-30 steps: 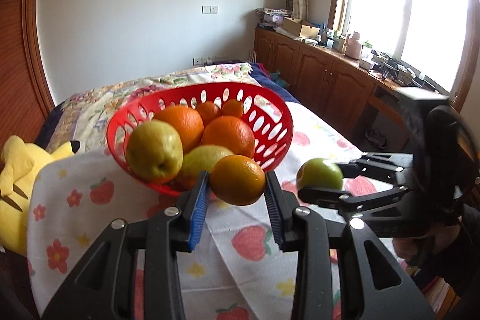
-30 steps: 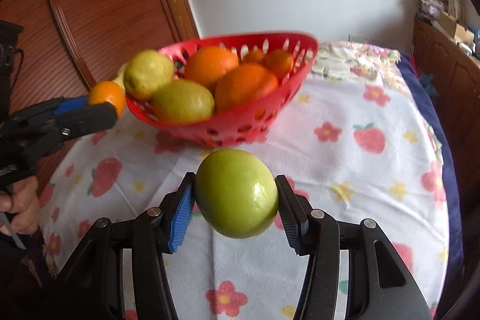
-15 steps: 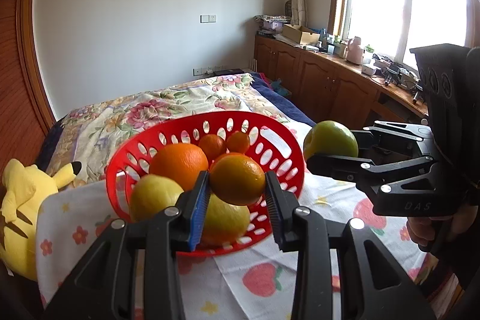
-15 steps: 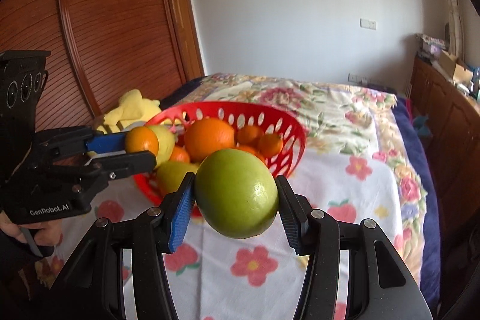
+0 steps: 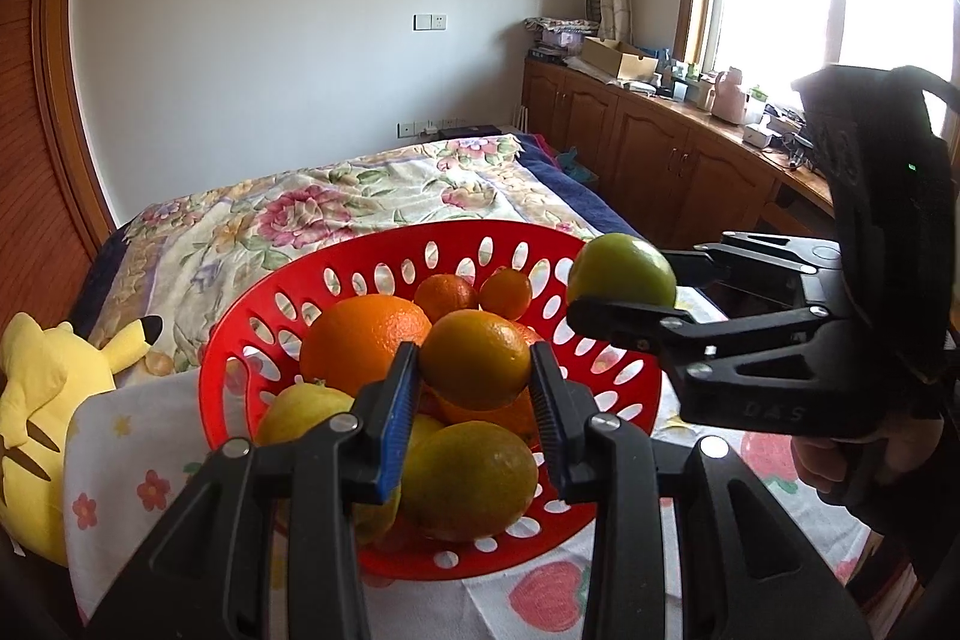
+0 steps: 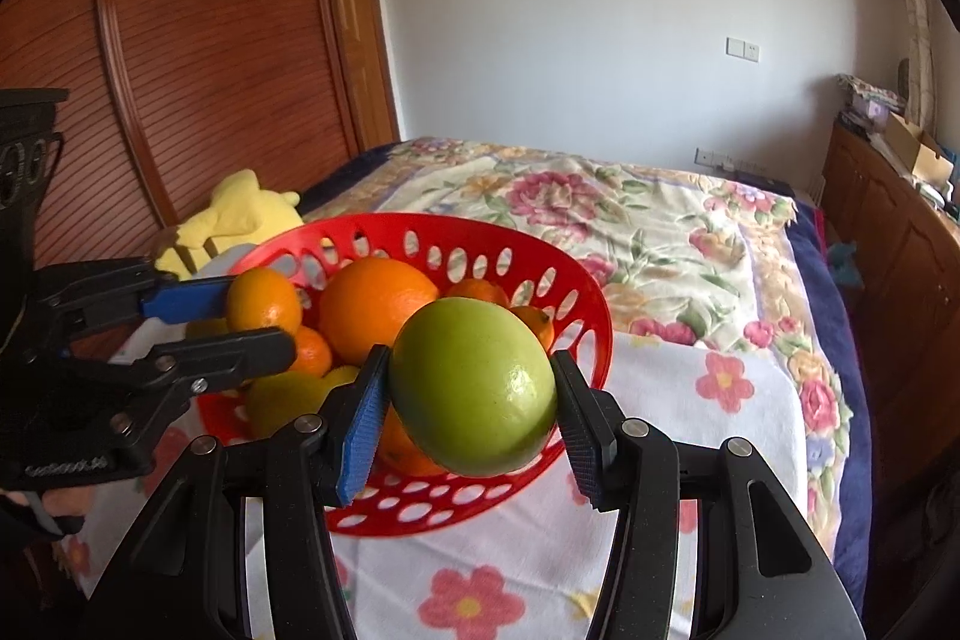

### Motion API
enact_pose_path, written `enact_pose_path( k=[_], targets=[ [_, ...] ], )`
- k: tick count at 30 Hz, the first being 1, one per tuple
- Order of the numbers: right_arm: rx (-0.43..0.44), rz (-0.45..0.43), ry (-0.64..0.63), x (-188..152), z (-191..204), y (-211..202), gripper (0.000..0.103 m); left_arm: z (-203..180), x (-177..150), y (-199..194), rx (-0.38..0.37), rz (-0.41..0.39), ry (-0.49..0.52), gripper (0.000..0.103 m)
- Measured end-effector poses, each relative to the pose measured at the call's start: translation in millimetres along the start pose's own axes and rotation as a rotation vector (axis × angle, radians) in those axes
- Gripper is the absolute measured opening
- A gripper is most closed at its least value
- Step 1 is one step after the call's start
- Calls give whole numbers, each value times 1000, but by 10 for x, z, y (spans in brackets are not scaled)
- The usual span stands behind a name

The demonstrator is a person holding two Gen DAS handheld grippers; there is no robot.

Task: Organize fruits
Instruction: 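Carry the green apple and mandarin with both tools over the red basket, then open both tools to drop the green apple and mandarin into the basket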

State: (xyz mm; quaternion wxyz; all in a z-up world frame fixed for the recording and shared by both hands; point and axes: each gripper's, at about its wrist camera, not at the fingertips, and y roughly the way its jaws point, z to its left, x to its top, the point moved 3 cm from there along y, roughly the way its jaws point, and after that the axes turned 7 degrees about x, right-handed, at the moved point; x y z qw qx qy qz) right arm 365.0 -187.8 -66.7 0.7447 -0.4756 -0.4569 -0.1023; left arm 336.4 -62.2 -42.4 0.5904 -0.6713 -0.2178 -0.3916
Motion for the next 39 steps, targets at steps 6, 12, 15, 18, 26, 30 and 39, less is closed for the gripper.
enact_pose_path(
  k=[6, 12, 15, 18, 26, 30, 39],
  targets=[
    [-6, 28, 13, -25, -62, 181, 54, 2, -5, 111, 13, 18, 0, 35],
    [-9, 40, -1, -63, -34, 260, 54, -12, 0, 168, 20, 26, 6, 35],
    [-15, 44, -16, -83, 2, 262, 54, -16, 2, 194, 33, 34, 8, 36],
    [-12, 34, -11, -75, 13, 242, 56, 0, -3, 197, 39, 36, 3, 38],
    [-19, 18, 1, -91, 35, 164, 56, 22, 8, 135, 49, 27, 2, 39],
    [-22, 10, 7, -76, 41, 140, 57, 47, 11, 119, 56, 23, -2, 42],
    [-23, -31, 44, -63, 134, -14, 61, 139, -25, 59, 86, 16, -25, 50]
  ],
)
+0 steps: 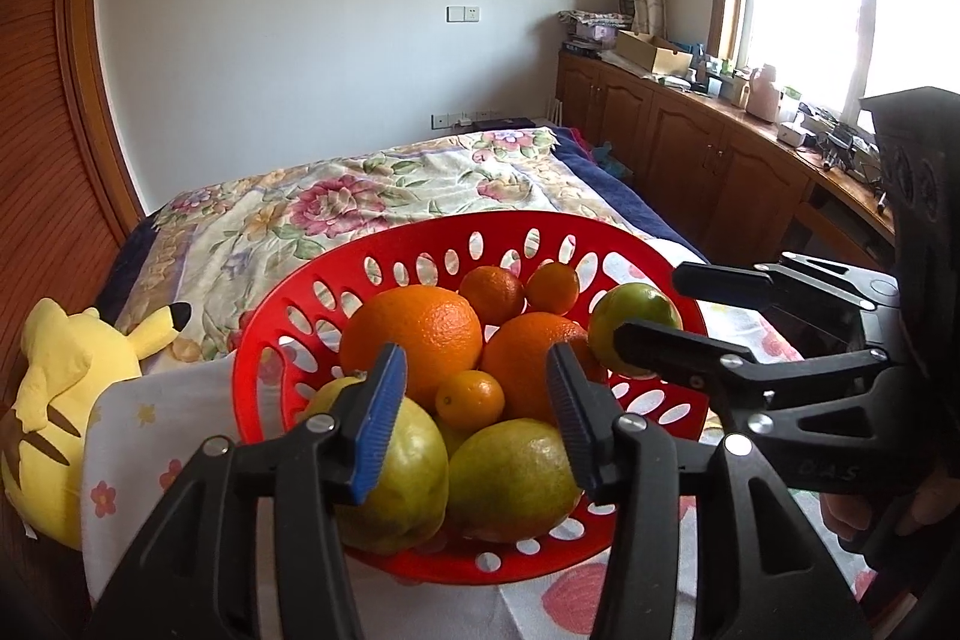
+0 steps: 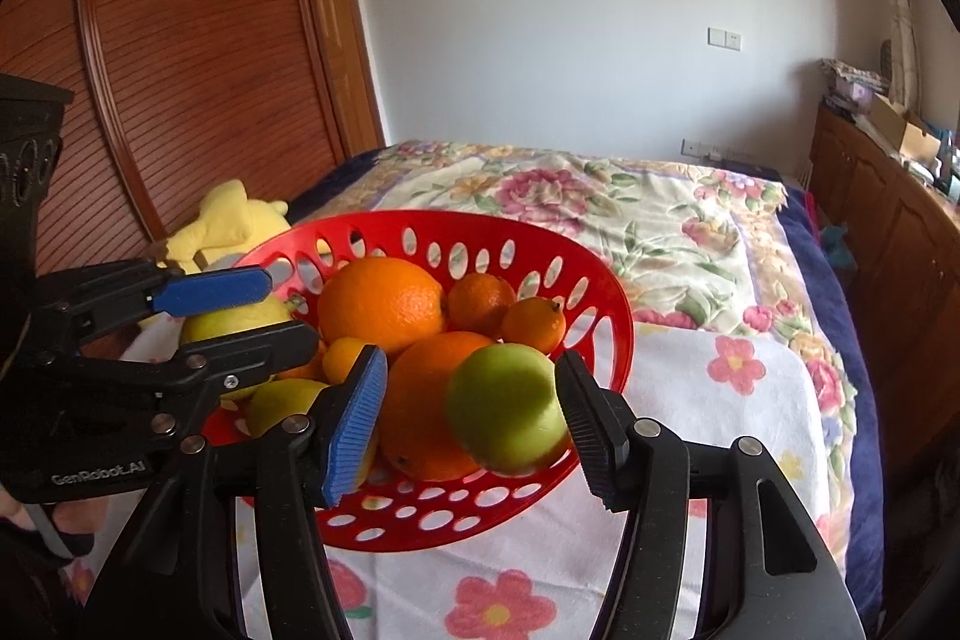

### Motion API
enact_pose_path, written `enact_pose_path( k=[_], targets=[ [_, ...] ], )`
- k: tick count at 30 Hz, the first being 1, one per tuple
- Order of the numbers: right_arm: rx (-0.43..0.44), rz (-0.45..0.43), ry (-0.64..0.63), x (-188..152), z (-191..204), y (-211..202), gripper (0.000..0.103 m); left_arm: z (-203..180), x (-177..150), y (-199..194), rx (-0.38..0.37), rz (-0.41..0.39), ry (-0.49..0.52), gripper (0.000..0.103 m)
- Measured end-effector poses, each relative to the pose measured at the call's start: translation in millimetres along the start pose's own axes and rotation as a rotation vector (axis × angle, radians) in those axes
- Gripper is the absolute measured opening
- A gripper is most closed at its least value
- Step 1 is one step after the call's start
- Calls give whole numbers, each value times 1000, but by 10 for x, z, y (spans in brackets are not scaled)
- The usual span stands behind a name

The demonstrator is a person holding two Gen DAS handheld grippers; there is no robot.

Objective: Organize fruits

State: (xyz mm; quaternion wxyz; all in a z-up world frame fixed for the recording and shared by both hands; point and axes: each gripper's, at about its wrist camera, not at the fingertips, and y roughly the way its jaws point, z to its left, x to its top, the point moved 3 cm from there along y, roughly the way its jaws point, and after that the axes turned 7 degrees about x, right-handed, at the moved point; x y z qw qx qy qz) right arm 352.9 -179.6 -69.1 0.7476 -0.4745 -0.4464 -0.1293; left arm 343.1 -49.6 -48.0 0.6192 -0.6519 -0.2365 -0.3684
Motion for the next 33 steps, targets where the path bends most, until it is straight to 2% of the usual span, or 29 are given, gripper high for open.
enact_pose_path(
  k=[11, 14, 18, 23, 24, 29, 33],
  targets=[
    [-40, -60, 22, -68, 155, -352, 68, 5, 6, -425, 21, -63, -7, 58],
    [-51, -76, 28, -91, 210, -467, 71, -9, -22, -574, 40, -92, 1, 68],
    [-79, -106, 28, -159, 307, -639, 79, -18, -88, -813, 78, -138, 1, 76],
    [-104, -140, 37, -242, 428, -849, 87, 3, -206, -1056, 73, -167, -16, 86],
    [-106, -145, 38, -249, 454, -870, 88, 7, -226, -1103, 81, -177, -23, 92],
    [-117, -171, 36, -317, 578, -1029, 92, 61, -341, -1296, 75, -184, -44, 93],
    [-129, -183, 26, -374, 675, -1134, 93, 68, -465, -1437, 99, -184, -49, 93]
  ],
)
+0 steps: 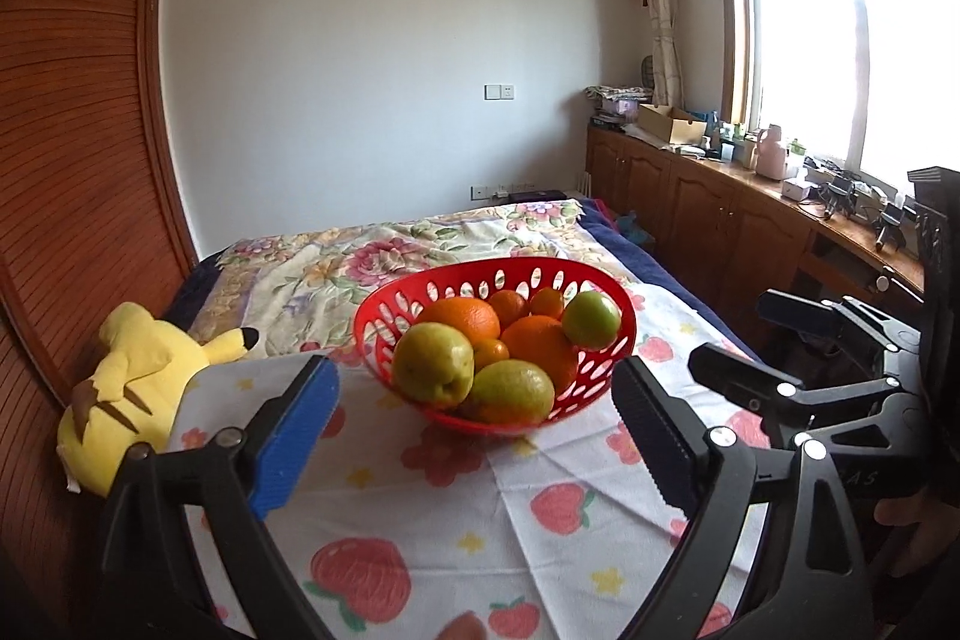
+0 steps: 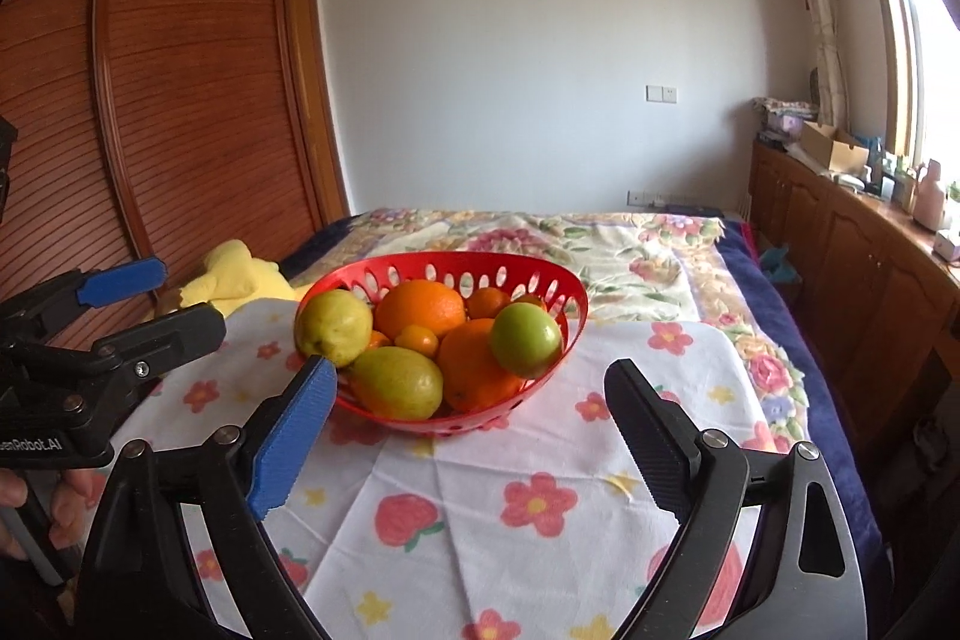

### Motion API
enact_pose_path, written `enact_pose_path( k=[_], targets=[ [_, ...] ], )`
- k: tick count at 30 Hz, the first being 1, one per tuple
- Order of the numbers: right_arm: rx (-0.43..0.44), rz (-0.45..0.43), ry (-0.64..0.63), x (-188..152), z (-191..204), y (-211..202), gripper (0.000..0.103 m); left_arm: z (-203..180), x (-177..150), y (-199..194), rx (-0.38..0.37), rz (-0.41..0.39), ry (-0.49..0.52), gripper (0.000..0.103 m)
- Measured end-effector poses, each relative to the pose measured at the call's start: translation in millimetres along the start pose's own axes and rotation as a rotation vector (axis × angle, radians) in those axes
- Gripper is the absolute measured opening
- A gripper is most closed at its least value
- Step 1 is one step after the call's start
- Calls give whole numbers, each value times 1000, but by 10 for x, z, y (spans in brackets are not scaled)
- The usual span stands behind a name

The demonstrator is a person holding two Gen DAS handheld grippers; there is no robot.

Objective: Organize fruits

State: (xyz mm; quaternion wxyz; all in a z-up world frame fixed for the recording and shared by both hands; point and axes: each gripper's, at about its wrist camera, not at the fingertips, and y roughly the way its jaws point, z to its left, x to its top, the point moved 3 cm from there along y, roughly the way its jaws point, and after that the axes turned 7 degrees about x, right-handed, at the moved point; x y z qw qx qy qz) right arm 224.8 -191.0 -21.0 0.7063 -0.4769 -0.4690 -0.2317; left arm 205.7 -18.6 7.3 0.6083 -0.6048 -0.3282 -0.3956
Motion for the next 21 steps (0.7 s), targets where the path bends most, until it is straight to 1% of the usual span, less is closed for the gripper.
enact_pose_path(
  k=[4, 9, 21],
  targets=[
    [-4, -17, -9, -54, 85, -132, 93, 21, -116, -140, 8, 4, -6, 93],
    [-14, -27, -7, -144, 175, -253, 93, 62, -257, -360, 14, -10, -31, 93],
    [-51, -67, -1, -290, 335, -664, 93, 2, -454, -887, 30, -52, -17, 93]
  ],
)
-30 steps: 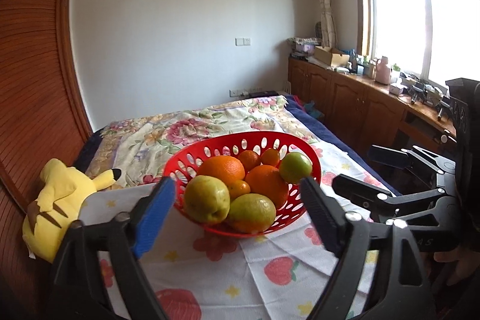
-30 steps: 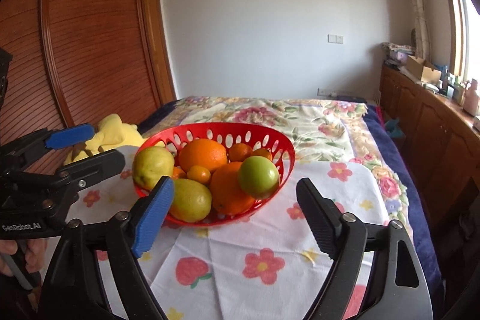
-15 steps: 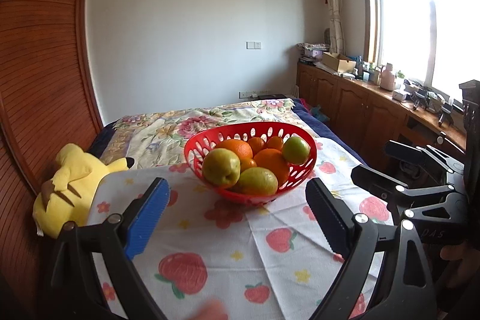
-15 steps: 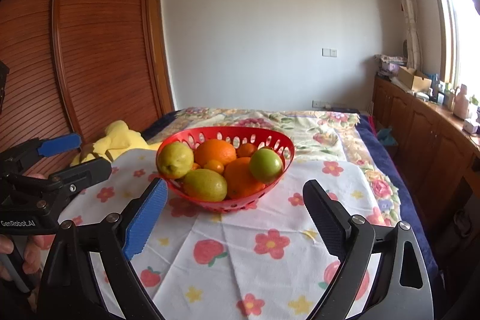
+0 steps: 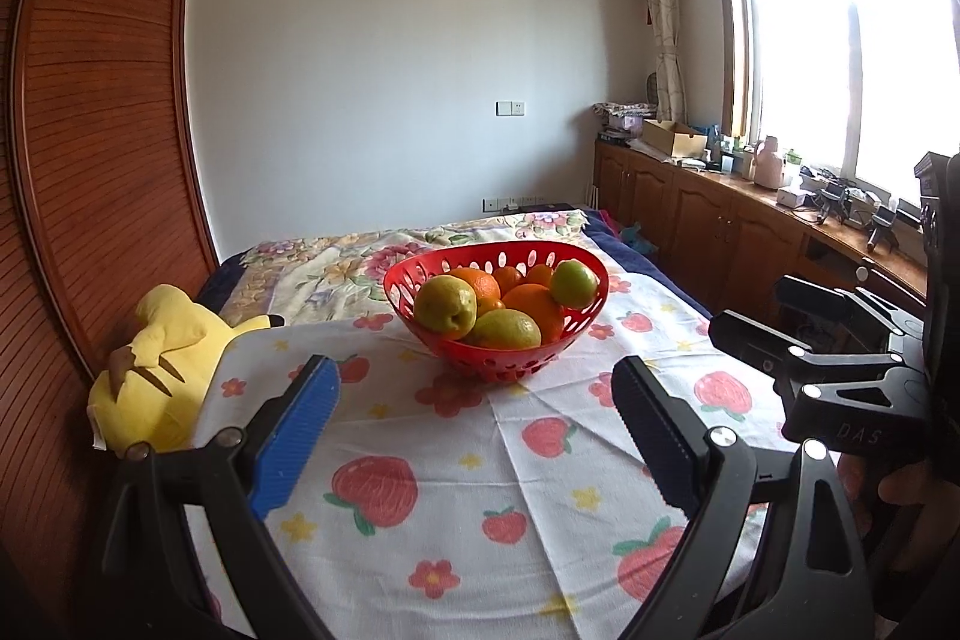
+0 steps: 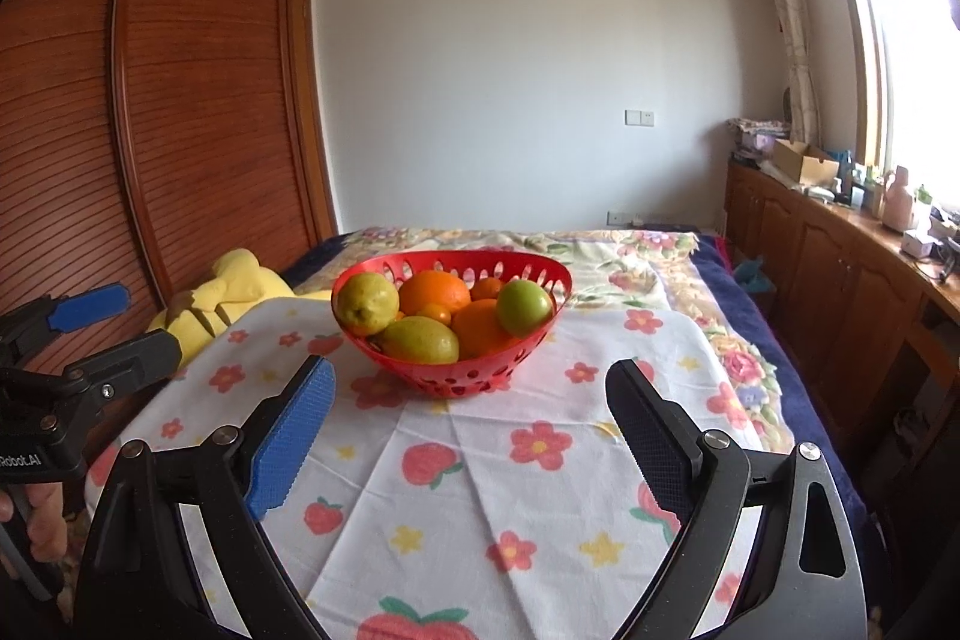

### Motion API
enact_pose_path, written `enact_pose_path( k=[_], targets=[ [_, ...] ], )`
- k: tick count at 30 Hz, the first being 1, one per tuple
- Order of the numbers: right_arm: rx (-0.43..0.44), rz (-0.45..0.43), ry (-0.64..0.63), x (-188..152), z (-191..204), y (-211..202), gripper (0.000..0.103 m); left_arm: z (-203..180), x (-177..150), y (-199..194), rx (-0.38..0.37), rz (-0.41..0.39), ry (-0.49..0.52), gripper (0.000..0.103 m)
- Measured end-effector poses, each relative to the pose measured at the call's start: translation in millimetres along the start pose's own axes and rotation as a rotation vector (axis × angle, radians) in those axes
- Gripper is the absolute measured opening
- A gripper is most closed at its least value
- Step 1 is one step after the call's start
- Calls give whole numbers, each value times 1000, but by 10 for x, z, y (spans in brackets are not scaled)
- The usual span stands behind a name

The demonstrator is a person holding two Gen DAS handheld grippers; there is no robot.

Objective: Organize fruits

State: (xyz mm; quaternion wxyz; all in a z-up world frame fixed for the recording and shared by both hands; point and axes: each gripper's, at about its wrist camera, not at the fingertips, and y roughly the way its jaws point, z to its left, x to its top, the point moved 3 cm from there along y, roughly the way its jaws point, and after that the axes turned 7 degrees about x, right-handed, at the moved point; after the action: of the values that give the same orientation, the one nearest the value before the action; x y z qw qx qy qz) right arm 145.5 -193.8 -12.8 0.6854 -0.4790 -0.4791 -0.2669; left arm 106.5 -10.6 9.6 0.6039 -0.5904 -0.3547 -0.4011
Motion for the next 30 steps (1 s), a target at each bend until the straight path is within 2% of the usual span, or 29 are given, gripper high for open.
enact_pose_path(
  k=[13, 30],
  targets=[
    [-34, -25, -2, -115, 33, -440, 93, 33, -100, -393, 27, -26, -18, 93],
    [-45, -34, 4, -212, 42, -591, 93, 58, -274, -433, 28, -7, -35, 93]
  ],
)
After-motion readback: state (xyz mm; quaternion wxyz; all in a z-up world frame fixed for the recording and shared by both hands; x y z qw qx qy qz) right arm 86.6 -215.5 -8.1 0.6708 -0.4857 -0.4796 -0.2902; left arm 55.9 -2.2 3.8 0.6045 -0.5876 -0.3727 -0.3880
